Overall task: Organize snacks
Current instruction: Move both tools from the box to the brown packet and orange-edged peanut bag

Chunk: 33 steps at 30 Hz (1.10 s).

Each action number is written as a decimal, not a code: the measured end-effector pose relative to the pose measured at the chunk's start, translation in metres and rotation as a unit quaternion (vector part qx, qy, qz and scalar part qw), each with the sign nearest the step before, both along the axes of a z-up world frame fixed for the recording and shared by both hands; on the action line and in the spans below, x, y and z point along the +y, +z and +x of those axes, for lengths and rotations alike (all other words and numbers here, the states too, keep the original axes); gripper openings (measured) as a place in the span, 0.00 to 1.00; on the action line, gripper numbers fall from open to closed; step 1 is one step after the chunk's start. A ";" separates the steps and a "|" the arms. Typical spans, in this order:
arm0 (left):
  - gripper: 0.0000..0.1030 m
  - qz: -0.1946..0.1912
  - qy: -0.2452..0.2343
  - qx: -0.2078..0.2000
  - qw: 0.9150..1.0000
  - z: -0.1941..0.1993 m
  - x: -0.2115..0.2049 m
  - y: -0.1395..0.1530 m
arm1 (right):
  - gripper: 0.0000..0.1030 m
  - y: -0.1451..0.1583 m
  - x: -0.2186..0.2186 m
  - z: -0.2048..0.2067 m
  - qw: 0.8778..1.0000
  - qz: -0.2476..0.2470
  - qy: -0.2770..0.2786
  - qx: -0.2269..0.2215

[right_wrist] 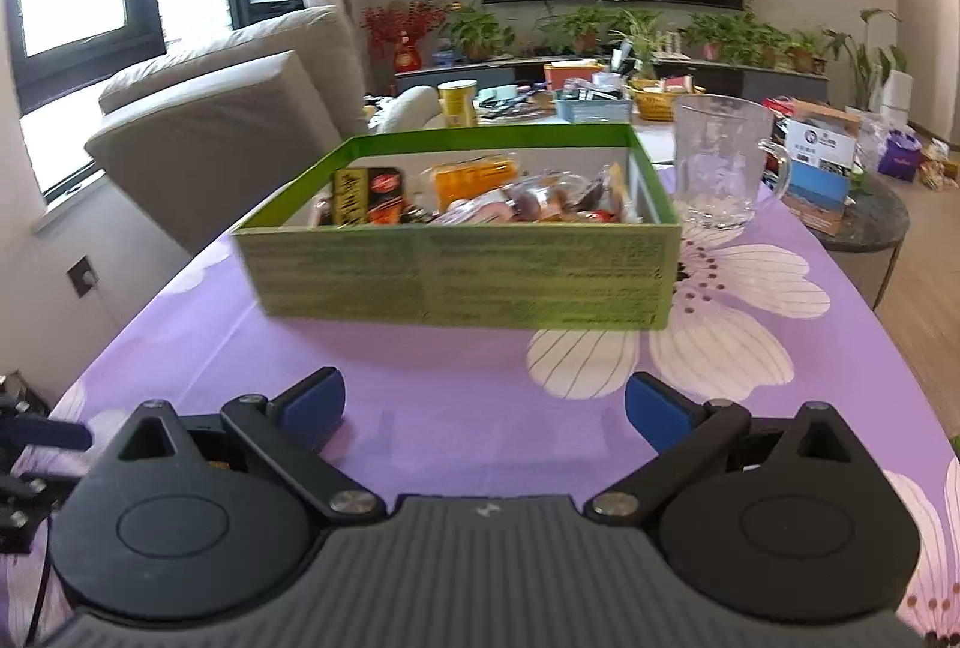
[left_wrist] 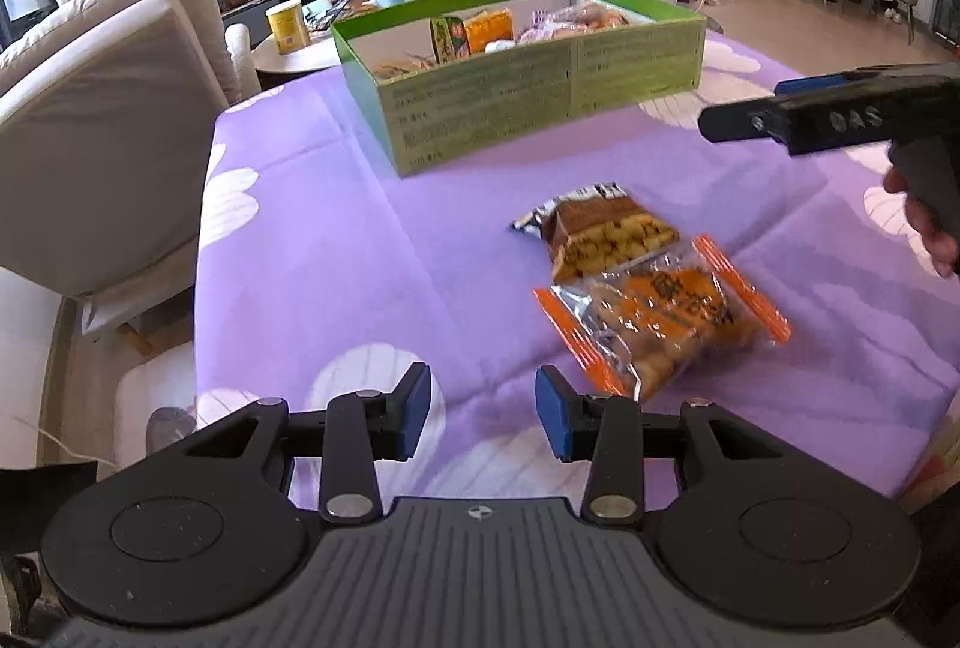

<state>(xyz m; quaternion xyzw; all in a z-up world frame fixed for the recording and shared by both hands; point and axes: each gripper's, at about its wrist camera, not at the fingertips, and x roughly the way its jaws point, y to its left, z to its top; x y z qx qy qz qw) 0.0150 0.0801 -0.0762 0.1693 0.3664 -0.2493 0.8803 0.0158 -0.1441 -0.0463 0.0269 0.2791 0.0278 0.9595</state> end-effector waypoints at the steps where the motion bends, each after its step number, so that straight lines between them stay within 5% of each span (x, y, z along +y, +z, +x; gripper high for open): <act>1: 0.35 -0.001 -0.002 0.002 1.000 -0.001 -0.001 -0.001 | 0.62 -0.001 0.002 -0.004 1.000 -0.003 0.007 0.000; 8: 0.35 -0.023 -0.039 0.008 0.999 -0.011 -0.030 0.000 | 0.62 -0.012 0.009 -0.031 0.999 -0.022 0.045 0.012; 20: 0.35 -0.033 -0.084 0.005 0.996 -0.011 -0.079 0.005 | 0.62 -0.007 -0.023 -0.049 1.000 0.012 -0.012 0.012; 26: 0.35 -0.017 -0.051 0.005 0.999 -0.011 -0.052 0.005 | 0.62 -0.005 -0.017 -0.053 0.999 0.022 0.039 0.015; 33: 0.35 -0.032 0.015 -0.004 0.999 0.013 -0.038 0.014 | 0.62 -0.015 0.016 -0.055 0.991 -0.023 0.129 0.035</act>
